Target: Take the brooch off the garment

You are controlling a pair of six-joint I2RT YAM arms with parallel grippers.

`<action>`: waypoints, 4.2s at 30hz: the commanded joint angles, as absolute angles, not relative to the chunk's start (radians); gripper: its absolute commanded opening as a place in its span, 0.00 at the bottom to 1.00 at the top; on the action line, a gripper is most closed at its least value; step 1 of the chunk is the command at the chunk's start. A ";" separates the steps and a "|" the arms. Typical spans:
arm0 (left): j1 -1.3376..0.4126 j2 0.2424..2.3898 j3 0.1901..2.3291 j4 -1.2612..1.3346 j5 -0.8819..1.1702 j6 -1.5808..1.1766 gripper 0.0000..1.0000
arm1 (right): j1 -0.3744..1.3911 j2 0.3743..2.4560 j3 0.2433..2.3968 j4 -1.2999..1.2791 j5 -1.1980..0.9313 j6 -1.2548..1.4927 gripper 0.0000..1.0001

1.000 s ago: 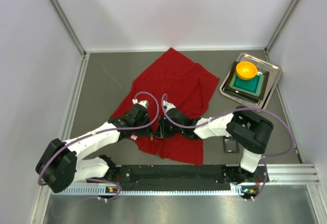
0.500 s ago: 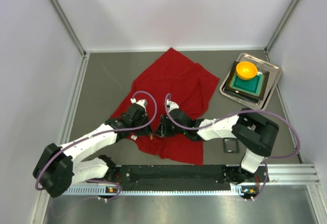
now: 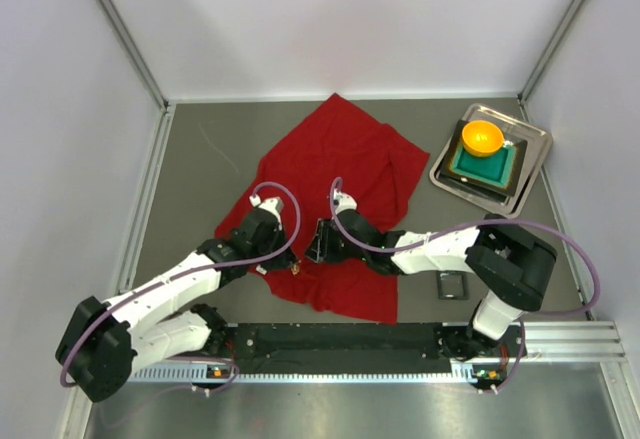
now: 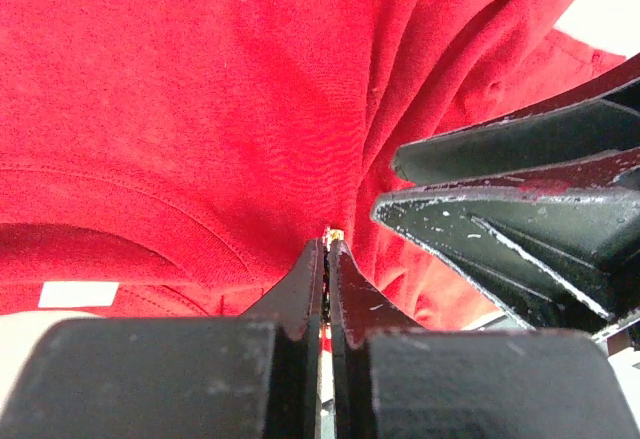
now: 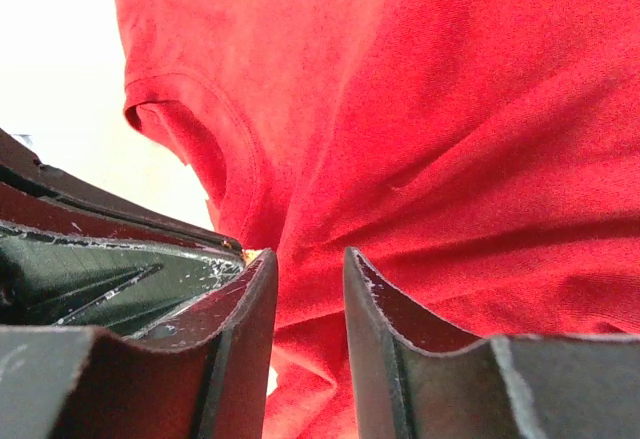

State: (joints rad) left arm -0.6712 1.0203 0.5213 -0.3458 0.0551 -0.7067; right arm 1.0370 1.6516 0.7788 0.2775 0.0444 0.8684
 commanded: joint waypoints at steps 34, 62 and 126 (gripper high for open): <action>-0.620 0.971 0.805 -0.603 0.052 -0.730 0.00 | 1.016 1.393 0.544 -0.043 0.282 1.012 0.42; -0.561 1.006 0.519 0.854 0.706 -1.163 0.00 | 0.804 0.836 0.491 0.448 -0.396 0.774 0.66; -0.563 1.055 0.446 1.046 0.710 -1.259 0.00 | 0.818 1.061 0.419 1.009 -0.403 0.953 0.43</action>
State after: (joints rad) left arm -0.5652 1.0687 0.4191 1.0229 0.7139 -1.2831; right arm 0.8047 1.0412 0.4164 0.9199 -0.3943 0.9470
